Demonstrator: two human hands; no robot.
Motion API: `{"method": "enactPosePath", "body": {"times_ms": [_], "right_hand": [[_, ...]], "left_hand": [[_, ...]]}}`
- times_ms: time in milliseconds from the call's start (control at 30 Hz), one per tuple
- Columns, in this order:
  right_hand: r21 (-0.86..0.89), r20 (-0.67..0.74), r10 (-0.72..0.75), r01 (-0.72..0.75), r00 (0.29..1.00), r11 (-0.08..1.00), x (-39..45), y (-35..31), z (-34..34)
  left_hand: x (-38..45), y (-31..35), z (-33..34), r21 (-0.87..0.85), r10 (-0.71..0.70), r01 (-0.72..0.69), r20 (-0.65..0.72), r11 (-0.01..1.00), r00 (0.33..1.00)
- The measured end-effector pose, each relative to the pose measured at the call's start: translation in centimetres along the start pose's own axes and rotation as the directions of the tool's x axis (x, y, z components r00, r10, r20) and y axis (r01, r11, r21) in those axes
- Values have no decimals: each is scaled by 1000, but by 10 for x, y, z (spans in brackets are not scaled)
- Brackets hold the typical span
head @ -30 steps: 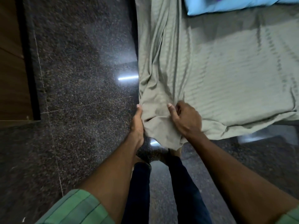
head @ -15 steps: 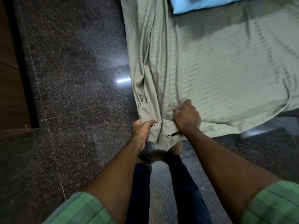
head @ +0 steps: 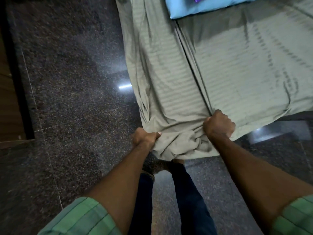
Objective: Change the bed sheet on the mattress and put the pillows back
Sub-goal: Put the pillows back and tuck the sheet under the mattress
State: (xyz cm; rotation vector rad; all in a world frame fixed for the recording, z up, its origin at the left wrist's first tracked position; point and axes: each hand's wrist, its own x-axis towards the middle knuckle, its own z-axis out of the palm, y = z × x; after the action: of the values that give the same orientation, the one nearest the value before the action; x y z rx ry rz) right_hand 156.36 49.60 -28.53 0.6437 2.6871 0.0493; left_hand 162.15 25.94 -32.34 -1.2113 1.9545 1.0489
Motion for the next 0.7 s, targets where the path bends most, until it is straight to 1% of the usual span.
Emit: {"method": "enactPosePath", "body": {"times_ms": [33, 67, 100, 133, 167, 200, 233, 267, 300, 333, 367, 400, 433, 467, 500, 533, 567, 600, 633, 667, 700], "right_hand": [[15, -76, -23, 24, 997, 1000, -3, -2, 3], [40, -166, -98, 106, 981, 994, -10, -5, 7], [85, -234, -220, 245, 947, 966, -20, -10, 12], [141, -261, -376, 420, 889, 896, -33, -16, 17], [168, -223, -538, 576, 813, 800, -48, -21, 24], [130, -137, -677, 691, 723, 711, -63, -25, 33], [52, -32, -758, 758, 652, 650, -74, -26, 44], [-24, 44, -777, 779, 627, 627, -82, -24, 52], [-67, 86, -752, 757, 654, 650, -88, -23, 58], [-71, 111, -697, 705, 708, 705, -90, -24, 60], [-66, 151, -624, 637, 767, 768, -93, -28, 58], [-83, 210, -551, 576, 808, 813, -95, -35, 54], [-136, 268, -495, 541, 827, 830, -97, -44, 49], [-208, 326, -449, 526, 832, 825, -97, -54, 42], [-276, 383, -409, 525, 828, 805, -97, -64, 37], [-319, 427, -384, 534, 819, 783, -97, -73, 32], [-329, 461, -364, 537, 809, 777, -98, -80, 27], [-306, 483, -345, 524, 805, 795, -98, -86, 24], [-251, 496, -327, 493, 804, 833, -99, -91, 18], [-176, 497, -321, 456, 806, 872, -100, -94, 14], [-99, 478, -326, 419, 815, 902, -102, -99, 4]], "left_hand": [[0, -1, 3, 9, 6, -6, 0, 1000, 1000], [-2, 0, 5, 6, 11, -11, -5, 1000, 1000], [-2, -1, 7, 12, 21, -21, -10, 1000, 1000], [-3, -2, 10, 19, 22, -22, -10, 1000, 1000], [-1, -4, 14, 30, 25, -24, -17, 999, 1000], [-1, -5, 16, 46, 20, -19, -28, 999, 999], [0, -7, 17, 49, 23, -21, -38, 999, 999], [1, -8, 20, 34, 8, -6, -48, 999, 999], [3, -10, 20, 9, -13, 14, -61, 1000, 998], [3, -10, 18, 10, -51, 52, -85, 999, 995], [6, -10, 21, 46, -71, 77, -123, 996, 990], [2, -7, 19, 110, -53, 74, -184, 991, 982], [-1, -3, 20, 185, 18, 35, -280, 982, 960], [-4, 2, 18, 231, 102, -12, -381, 973, 919], [-4, 7, 17, 260, 161, -47, -435, 964, 886], [-5, 11, 14, 299, 178, -63, -373, 952, 911], [-5, 15, 9, 343, 188, -102, -229, 934, 955], [-4, 19, 4, 373, 192, -154, -69, 915, 979], [-2, 22, -5, 382, 204, -219, 80, 898, 976], [-4, 26, -14, 352, 219, -275, 190, 895, 957], [-9, 31, -25, 323, 234, -317, 272, 892, 934]]}}
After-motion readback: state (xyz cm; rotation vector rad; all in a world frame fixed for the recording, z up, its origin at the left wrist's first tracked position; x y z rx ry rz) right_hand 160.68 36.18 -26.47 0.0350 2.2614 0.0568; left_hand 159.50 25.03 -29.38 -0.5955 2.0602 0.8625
